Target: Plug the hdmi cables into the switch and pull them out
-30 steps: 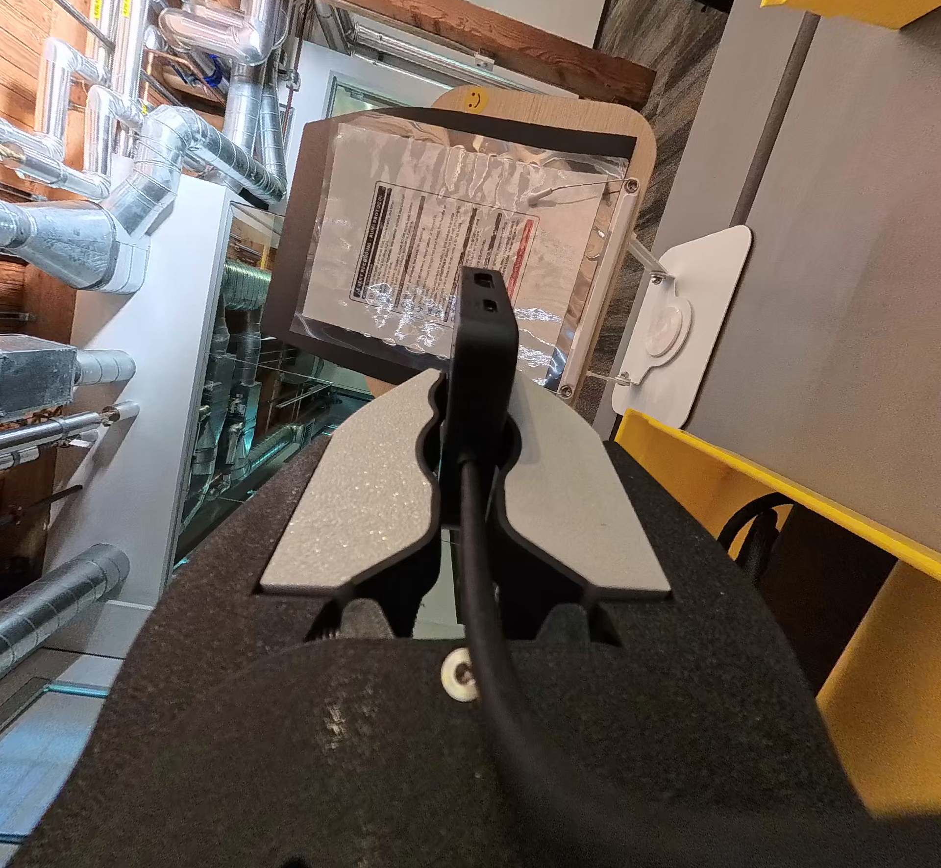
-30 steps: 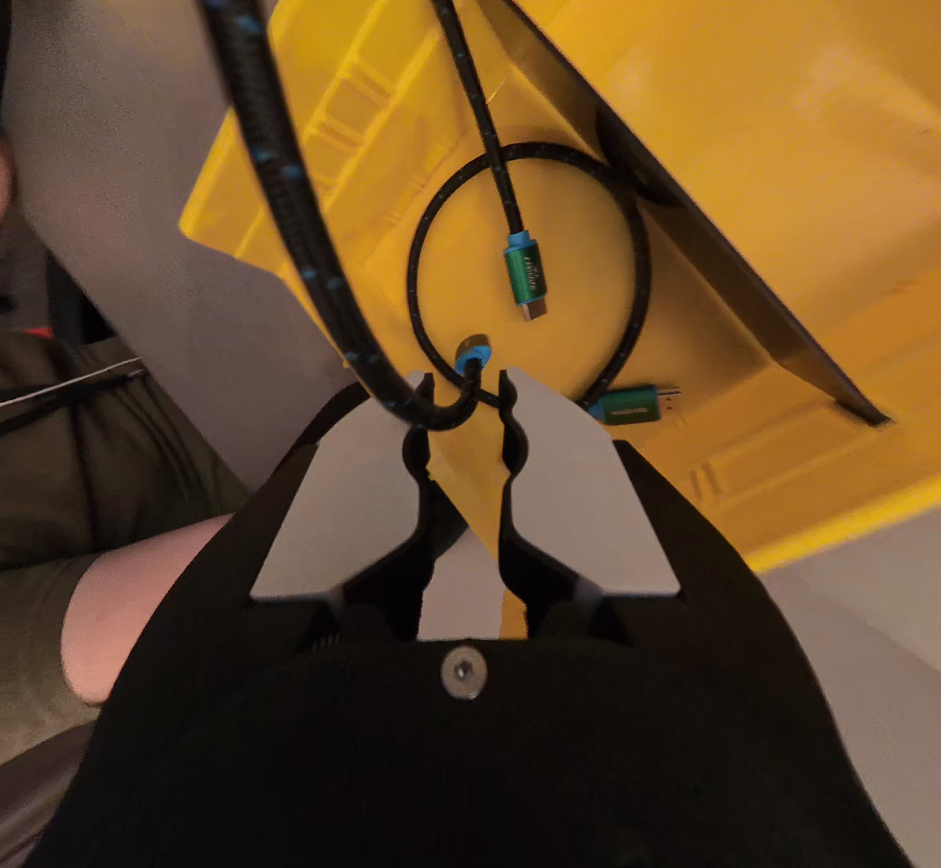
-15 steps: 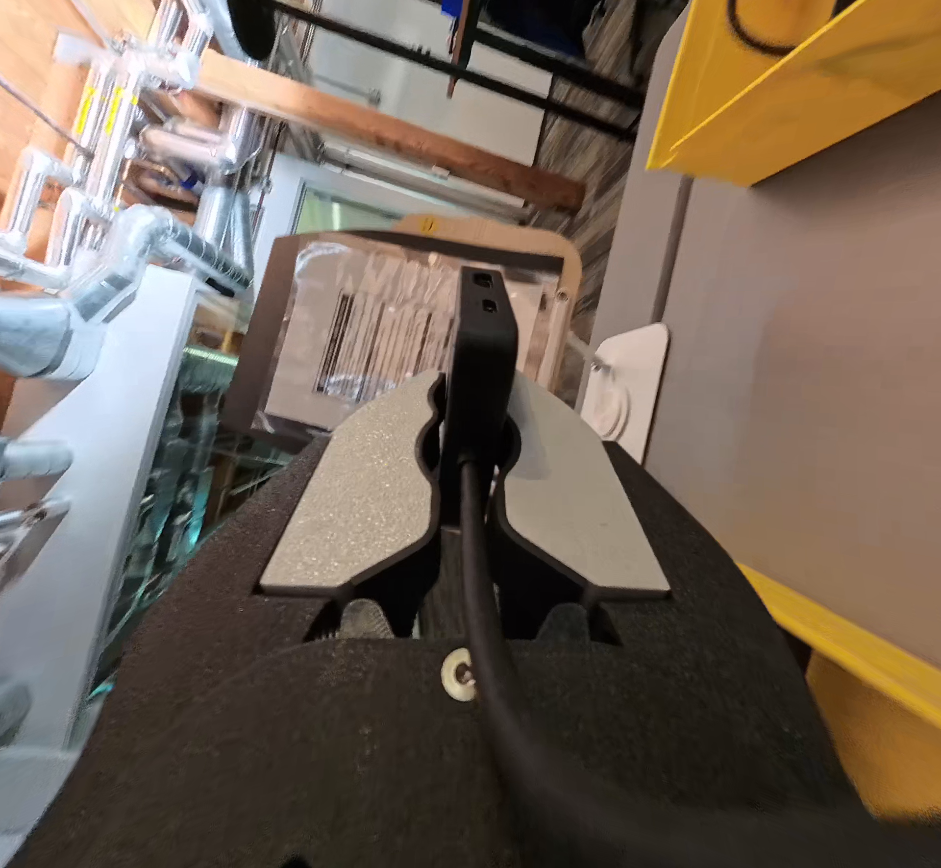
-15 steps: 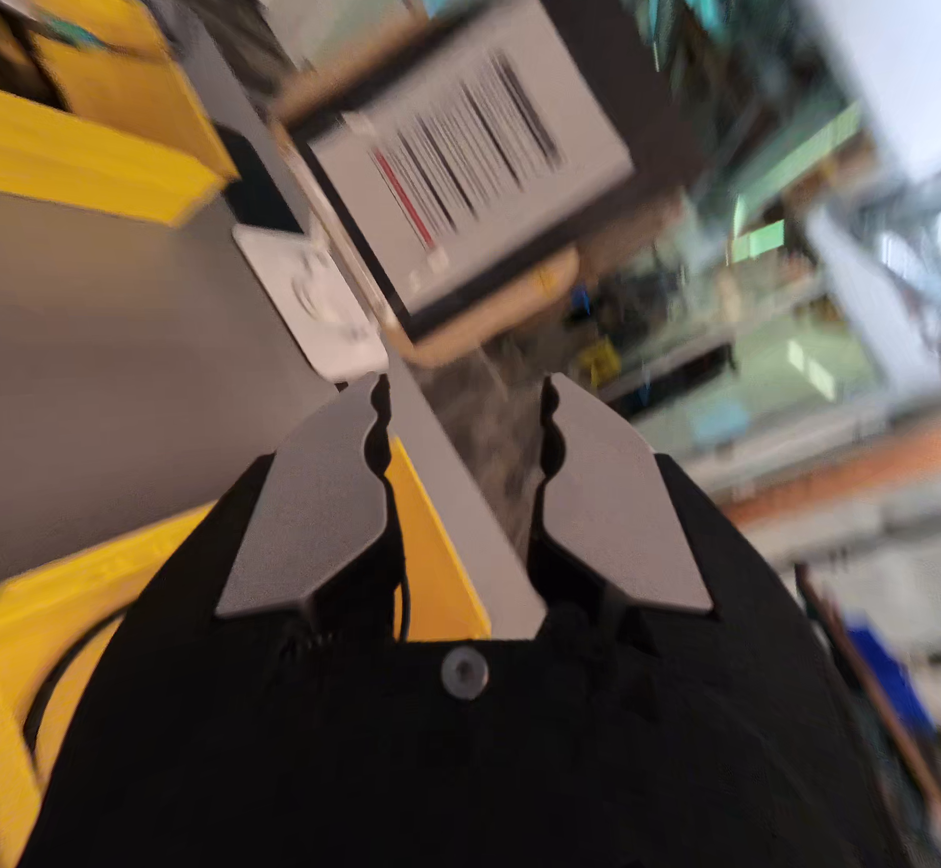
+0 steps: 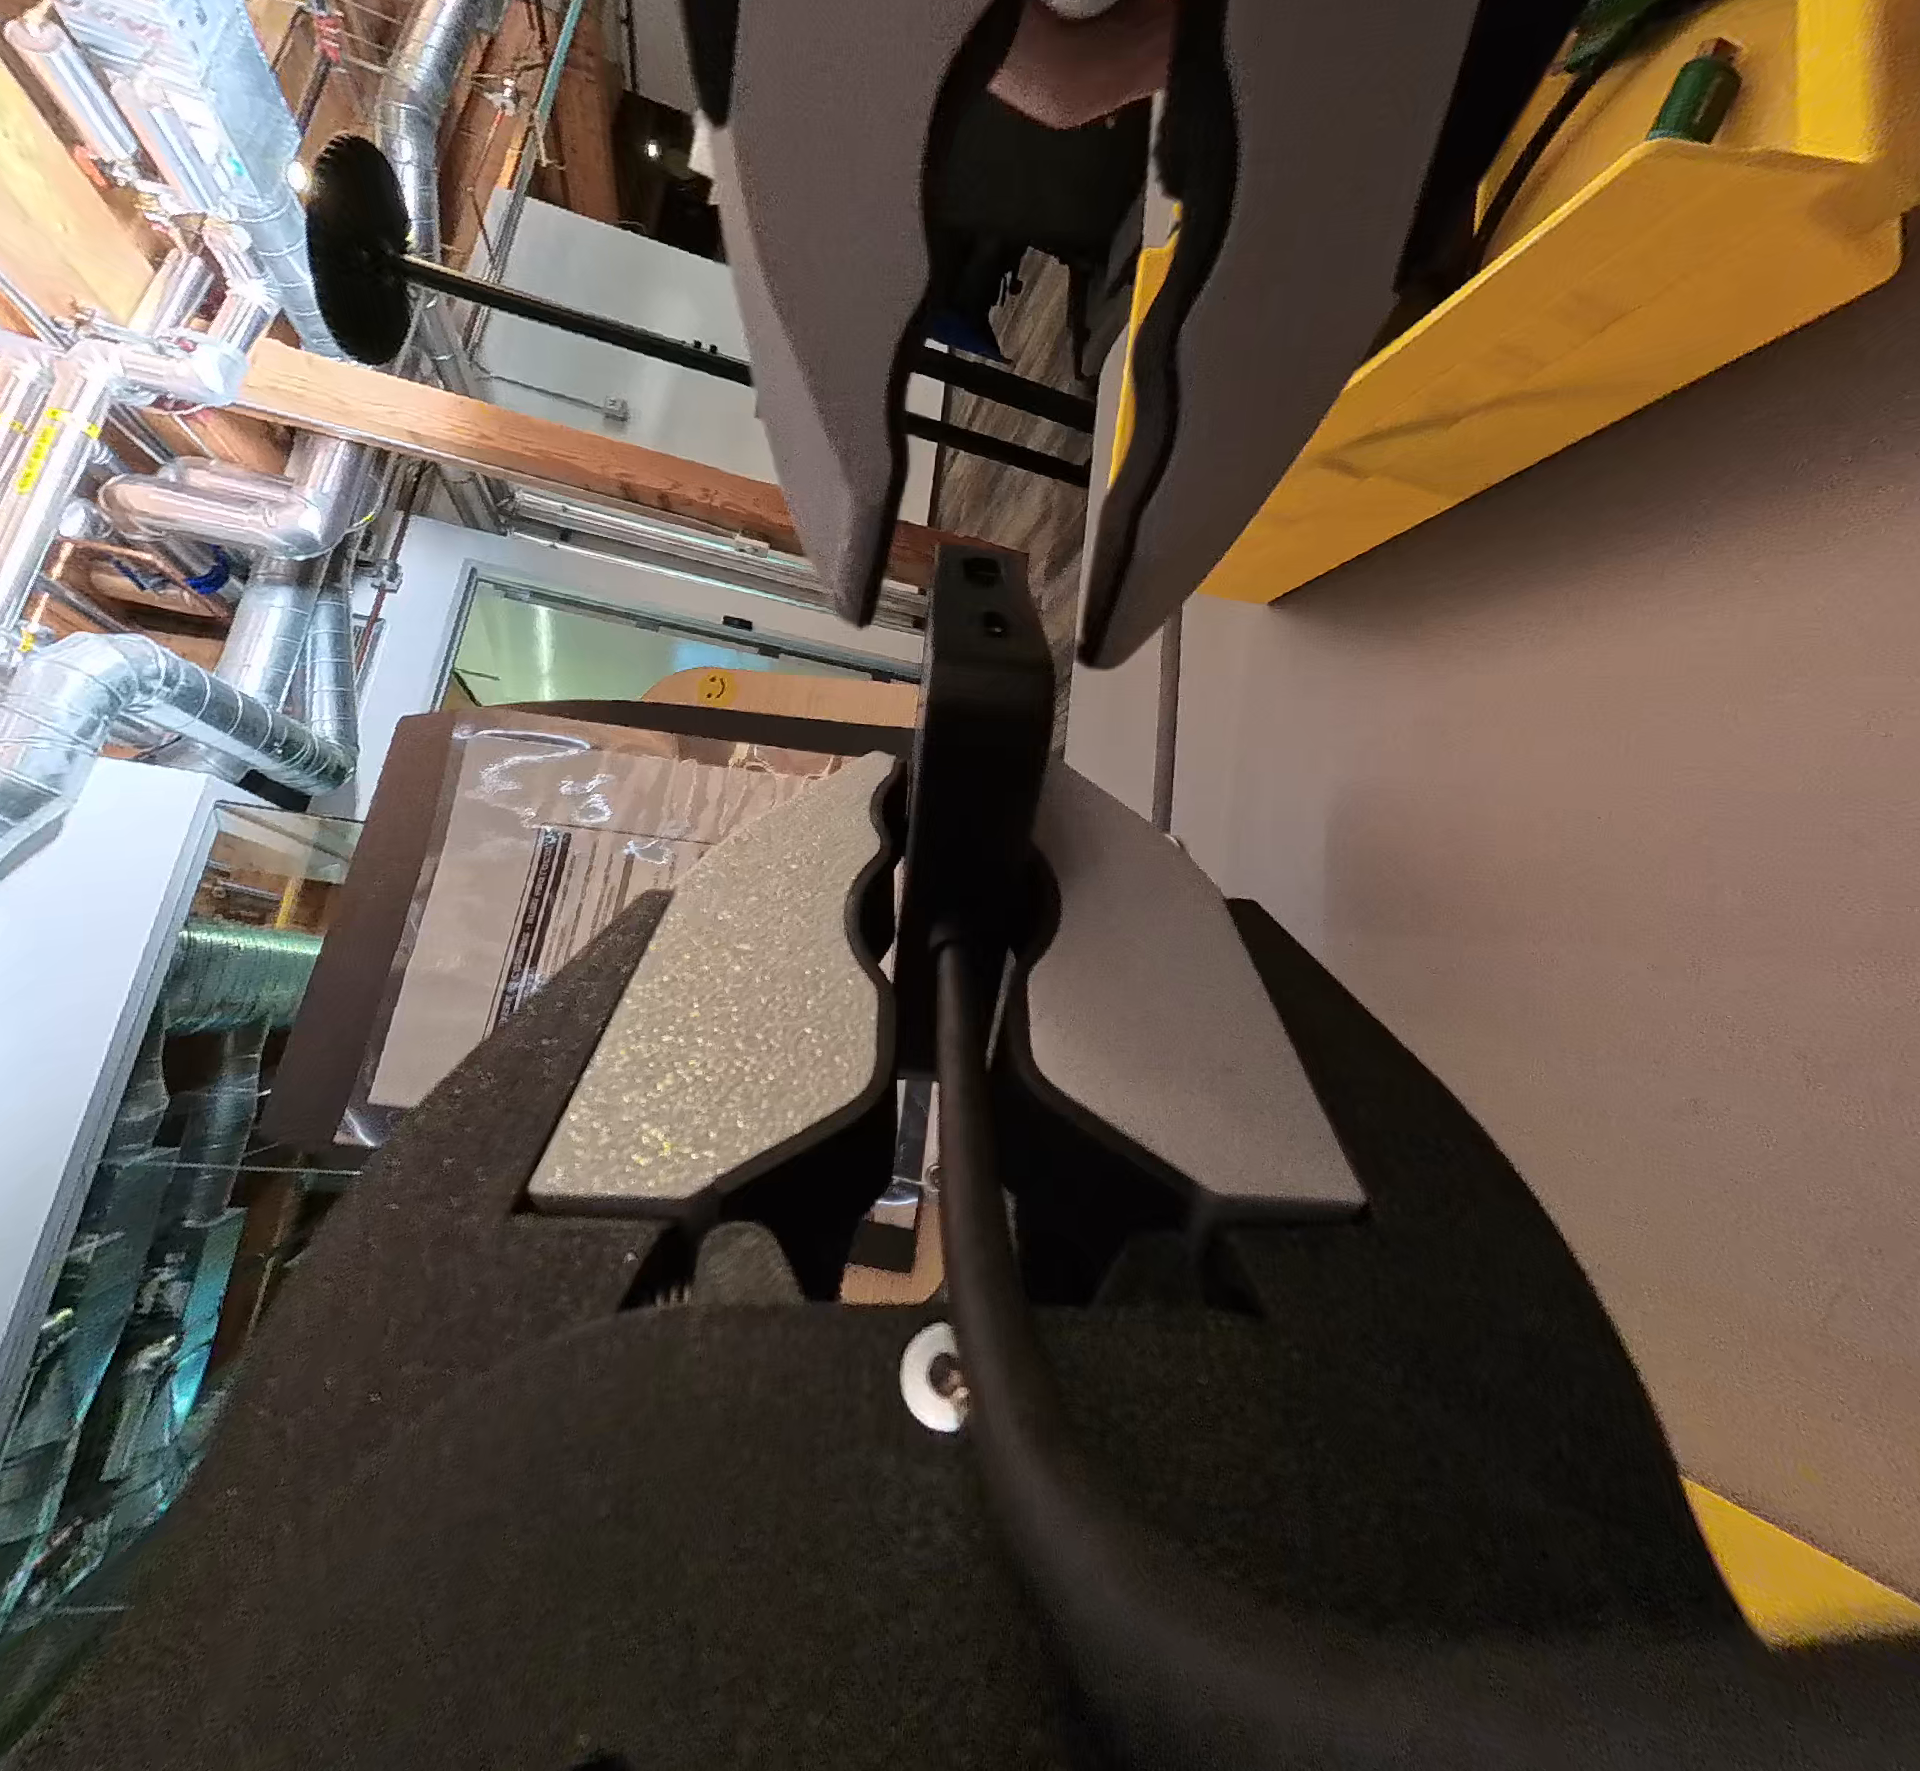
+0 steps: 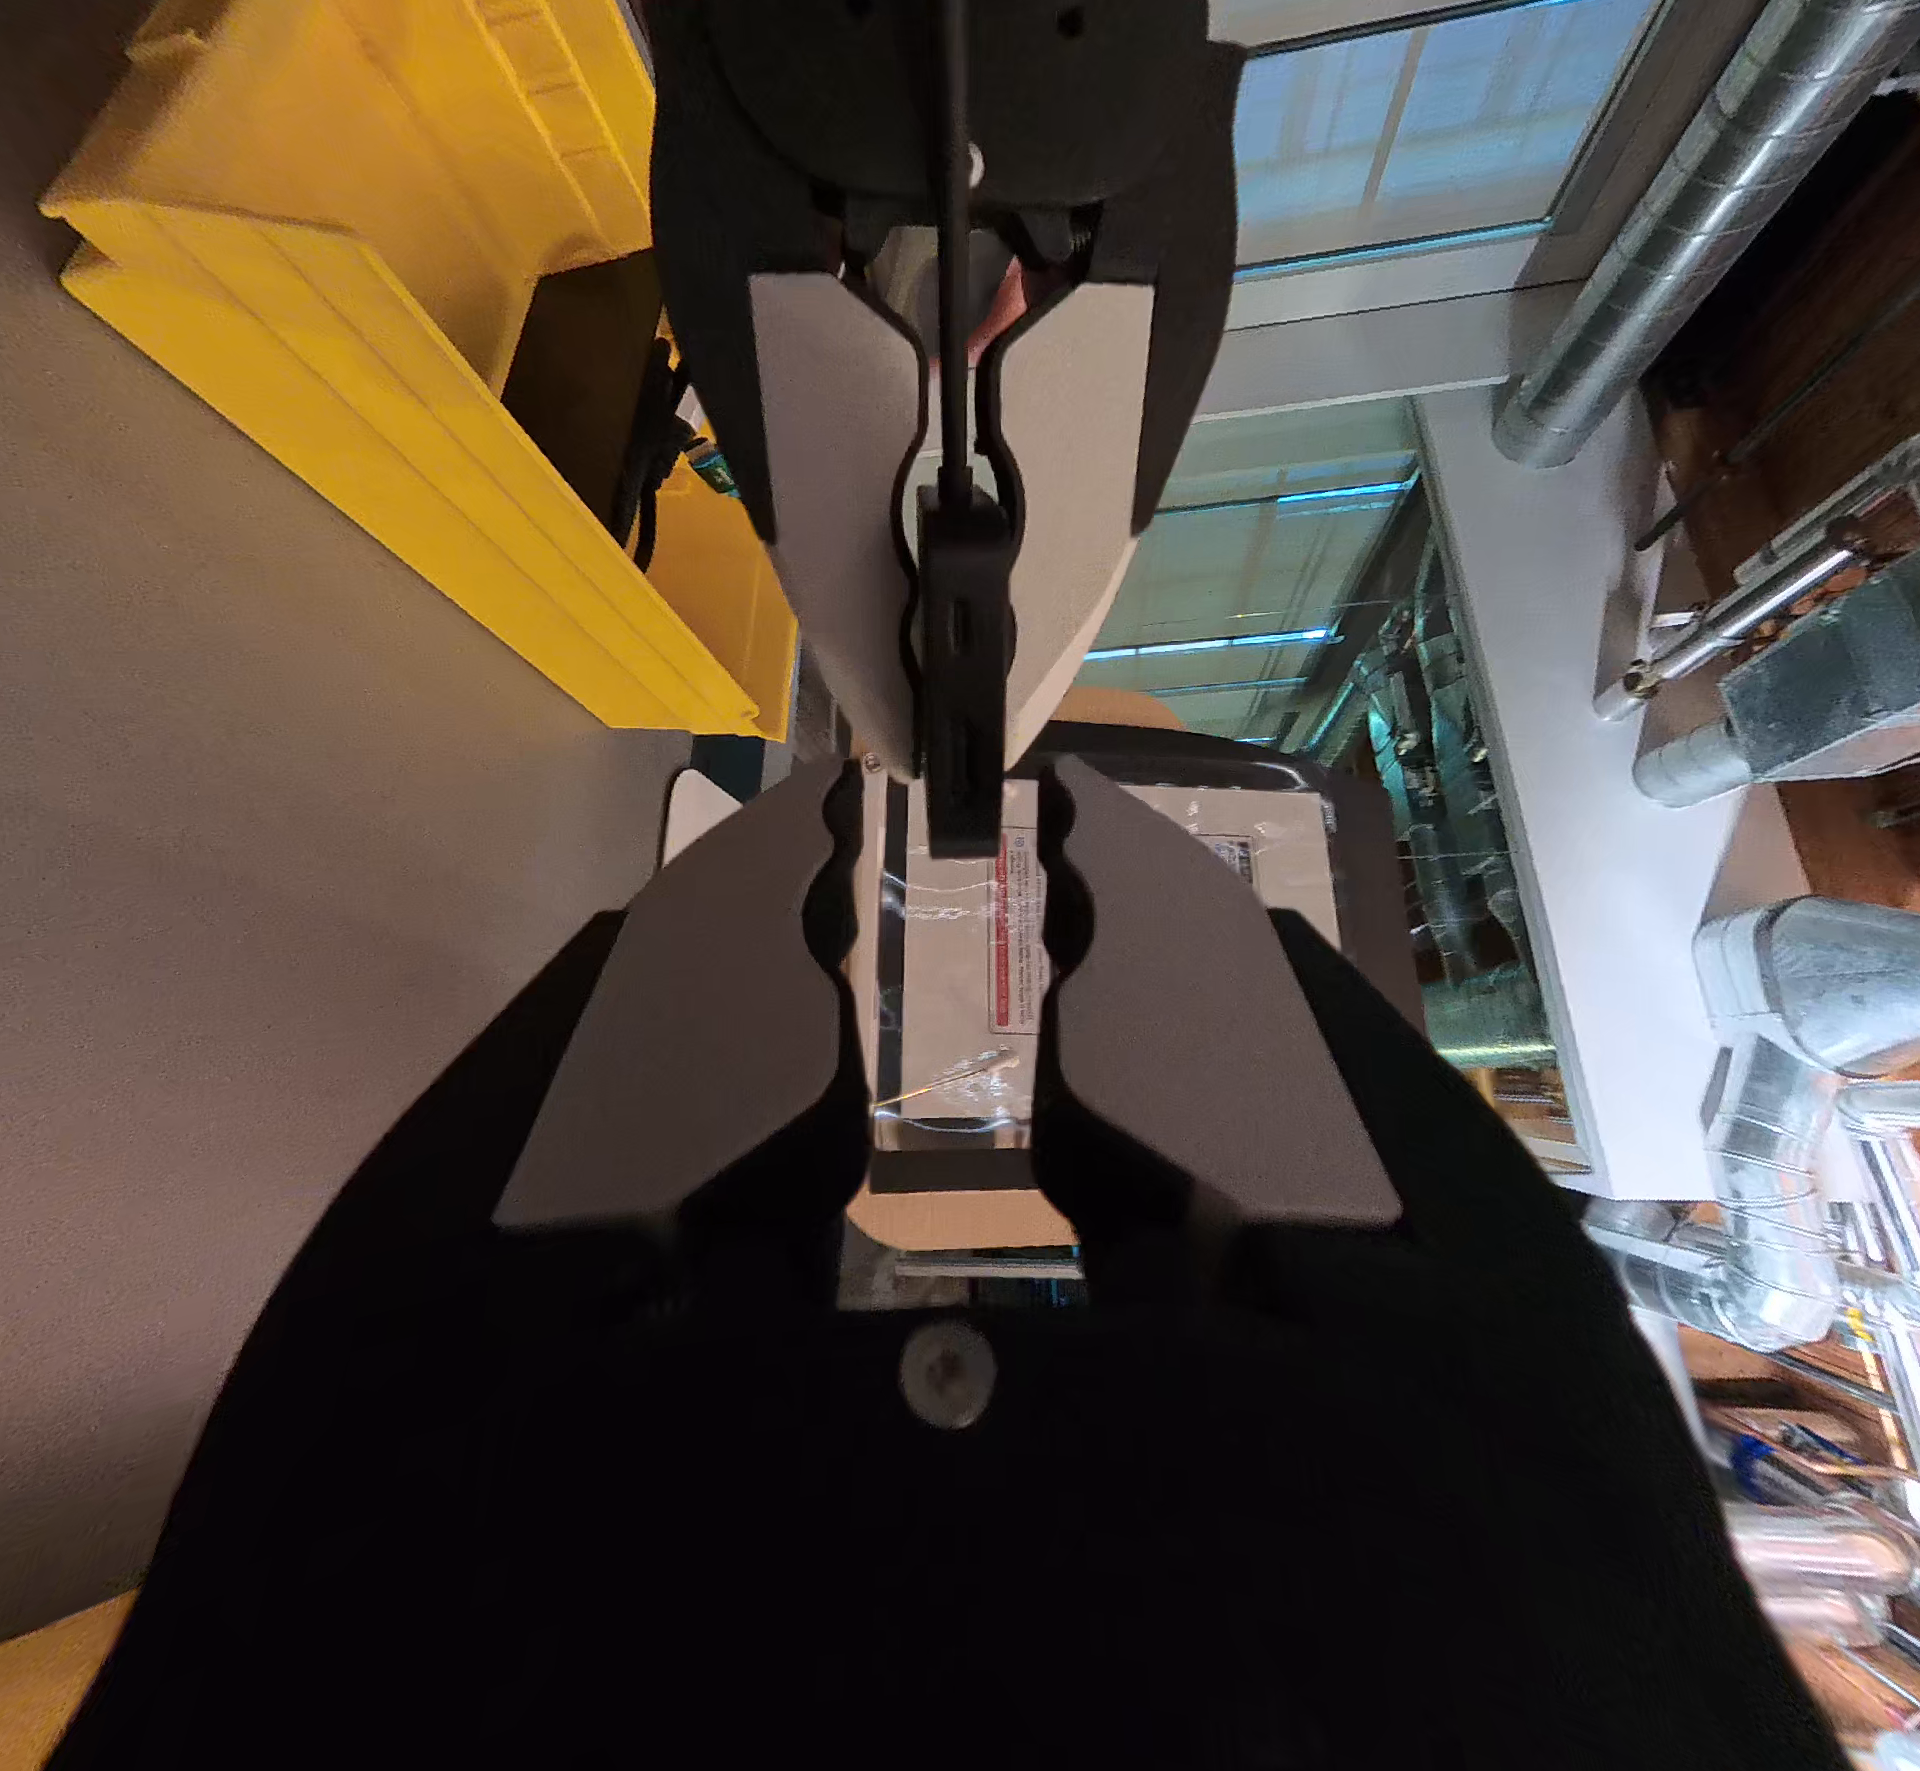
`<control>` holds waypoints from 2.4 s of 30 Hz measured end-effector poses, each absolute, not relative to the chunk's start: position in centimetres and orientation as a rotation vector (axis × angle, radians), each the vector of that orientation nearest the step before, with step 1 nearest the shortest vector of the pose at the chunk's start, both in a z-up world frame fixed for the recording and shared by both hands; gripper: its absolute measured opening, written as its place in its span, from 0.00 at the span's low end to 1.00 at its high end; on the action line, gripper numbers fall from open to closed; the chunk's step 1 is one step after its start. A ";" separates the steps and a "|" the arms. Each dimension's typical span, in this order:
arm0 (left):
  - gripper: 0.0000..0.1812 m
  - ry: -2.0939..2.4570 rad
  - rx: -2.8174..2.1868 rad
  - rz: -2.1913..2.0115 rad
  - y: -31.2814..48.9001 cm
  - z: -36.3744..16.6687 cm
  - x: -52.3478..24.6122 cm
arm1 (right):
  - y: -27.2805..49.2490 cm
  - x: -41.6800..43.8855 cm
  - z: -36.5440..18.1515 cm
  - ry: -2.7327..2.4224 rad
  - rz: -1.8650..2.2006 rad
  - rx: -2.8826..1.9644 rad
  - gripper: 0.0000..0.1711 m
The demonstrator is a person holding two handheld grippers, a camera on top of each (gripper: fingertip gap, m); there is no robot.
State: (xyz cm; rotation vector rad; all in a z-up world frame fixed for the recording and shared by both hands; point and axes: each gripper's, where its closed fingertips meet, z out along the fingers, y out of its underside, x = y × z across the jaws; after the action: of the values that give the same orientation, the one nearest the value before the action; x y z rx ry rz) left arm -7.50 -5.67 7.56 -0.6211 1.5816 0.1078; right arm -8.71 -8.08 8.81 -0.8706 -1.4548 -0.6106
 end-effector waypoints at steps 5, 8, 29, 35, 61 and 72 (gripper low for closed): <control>0.08 1.620 -0.601 0.108 -6.3 6.7 -6.8 | -7.7 -8.8 8.1 -1.482 -0.641 -0.870 0.10; 0.08 1.598 -0.620 0.106 -6.1 6.6 -6.5 | -7.5 -8.4 8.0 -1.486 -0.643 -0.905 0.09; 0.14 1.426 -0.879 0.335 1.2 8.2 -12.6 | -0.3 28.0 -2.9 -0.874 -0.868 -2.236 0.09; 0.13 1.452 -0.883 0.347 1.4 7.5 -12.0 | -0.5 29.3 -5.7 -0.873 -0.801 -2.369 0.09; 0.11 1.435 -0.897 0.359 1.9 7.8 -12.9 | -1.7 29.5 -7.7 -0.921 -0.727 -2.407 0.14; 0.11 1.389 -0.937 0.383 2.9 8.5 -14.5 | -8.7 28.0 -3.1 -0.709 -0.741 -2.627 0.11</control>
State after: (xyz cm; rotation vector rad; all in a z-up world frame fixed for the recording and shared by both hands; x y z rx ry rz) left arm -14.55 2.95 8.48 -0.9369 1.3889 0.3833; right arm 28.02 -8.71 -3.11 -2.6268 -0.7086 -0.7409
